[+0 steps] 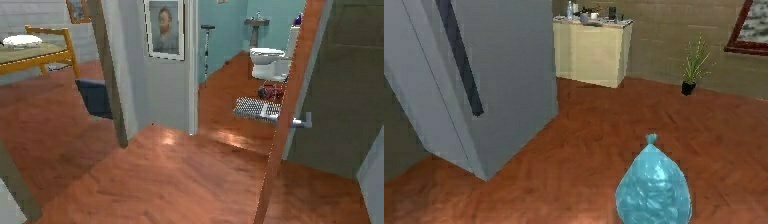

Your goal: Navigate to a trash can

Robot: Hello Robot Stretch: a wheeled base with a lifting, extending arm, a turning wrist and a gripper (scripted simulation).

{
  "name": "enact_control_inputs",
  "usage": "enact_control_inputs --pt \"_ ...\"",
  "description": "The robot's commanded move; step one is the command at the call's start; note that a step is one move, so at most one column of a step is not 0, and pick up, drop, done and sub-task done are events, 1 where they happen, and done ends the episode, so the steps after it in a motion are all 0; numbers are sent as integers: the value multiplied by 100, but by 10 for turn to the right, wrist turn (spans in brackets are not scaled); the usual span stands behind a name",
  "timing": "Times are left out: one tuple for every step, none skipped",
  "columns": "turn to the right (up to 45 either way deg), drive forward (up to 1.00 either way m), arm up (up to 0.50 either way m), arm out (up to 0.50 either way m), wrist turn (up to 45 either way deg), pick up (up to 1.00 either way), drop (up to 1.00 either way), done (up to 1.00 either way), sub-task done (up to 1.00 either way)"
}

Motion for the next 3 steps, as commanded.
enact_control_inputs --pt "0 95 0 0 0 0 0 0 0" --pt "300 0 0 0 0 0 0 0 0" --pt "0 100 0 0 0 0 0 0 0"
